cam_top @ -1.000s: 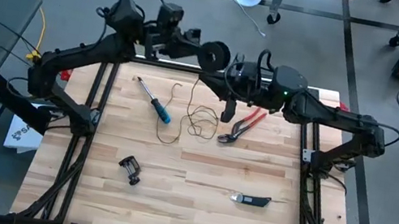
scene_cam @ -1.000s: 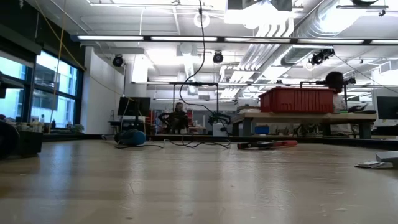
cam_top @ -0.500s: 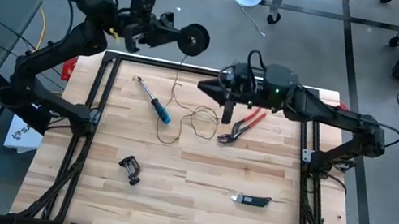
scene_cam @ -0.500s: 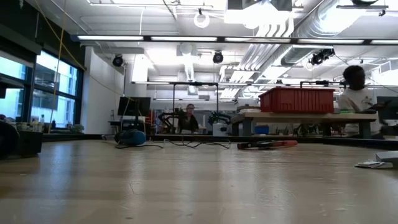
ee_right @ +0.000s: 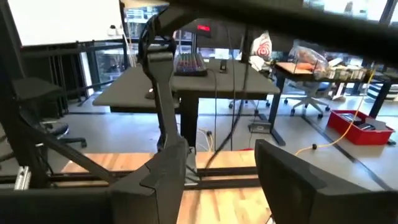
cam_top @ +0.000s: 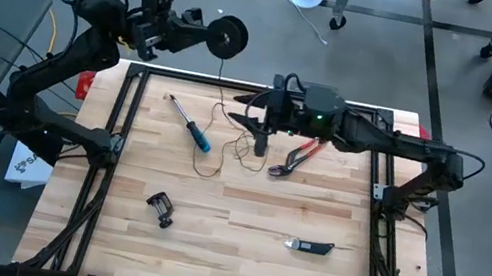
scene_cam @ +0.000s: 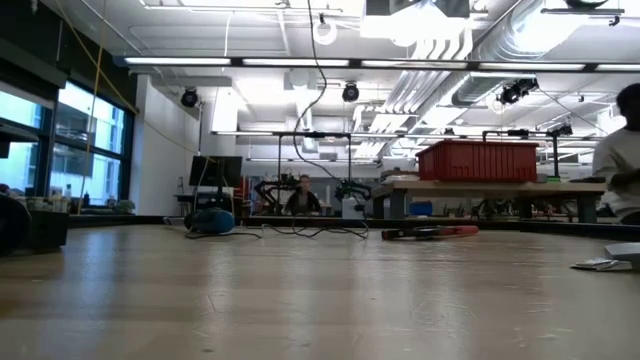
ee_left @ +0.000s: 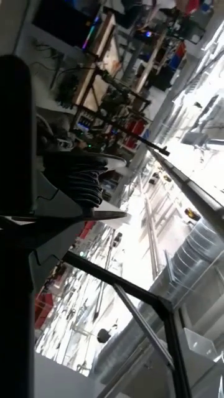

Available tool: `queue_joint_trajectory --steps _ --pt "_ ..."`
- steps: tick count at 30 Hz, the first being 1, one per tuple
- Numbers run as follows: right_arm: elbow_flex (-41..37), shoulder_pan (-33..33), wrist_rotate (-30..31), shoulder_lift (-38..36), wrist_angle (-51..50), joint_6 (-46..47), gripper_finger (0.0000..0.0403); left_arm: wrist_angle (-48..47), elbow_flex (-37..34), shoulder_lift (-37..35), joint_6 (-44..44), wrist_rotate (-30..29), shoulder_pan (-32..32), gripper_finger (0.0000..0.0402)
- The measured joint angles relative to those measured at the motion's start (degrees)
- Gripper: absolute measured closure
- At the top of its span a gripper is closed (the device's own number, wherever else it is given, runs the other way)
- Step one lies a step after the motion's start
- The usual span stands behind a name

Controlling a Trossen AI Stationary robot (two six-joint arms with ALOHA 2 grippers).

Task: Coil cords
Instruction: Coil the black wire onto the black spool

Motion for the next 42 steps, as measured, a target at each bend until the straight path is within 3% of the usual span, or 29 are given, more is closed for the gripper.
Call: queue_joint_trajectory --steps 6,23,27,34,42 --pt "0.00 -0.57 -0.39 2.75 5.25 4.45 0.0218 -0.32 -0.04 0.91 0.13 -1.59 -1.43 0.0401" --pt "0.02 -0.61 0.35 5.02 7.25 9.04 0.0223 -0.15 -0.04 1.02 1.57 -3.15 -1.82 0.0401" --pt "0.02 -0.61 0.52 5.00 7.17 9.07 0.0265 -0.19 -0.04 1.02 1.62 -3.15 -1.82 0.0401" --pt "0.02 -0.61 0.72 4.85 6.53 9.22 0.0386 -0.31 -0.04 0.96 2.11 -3.08 -1.74 0.0401" --pt "0.04 2.08 0.68 -0.65 -2.28 7.78 0.0401 -7.42 -0.04 -2.00 4.78 -3.24 2.41 0.0401"
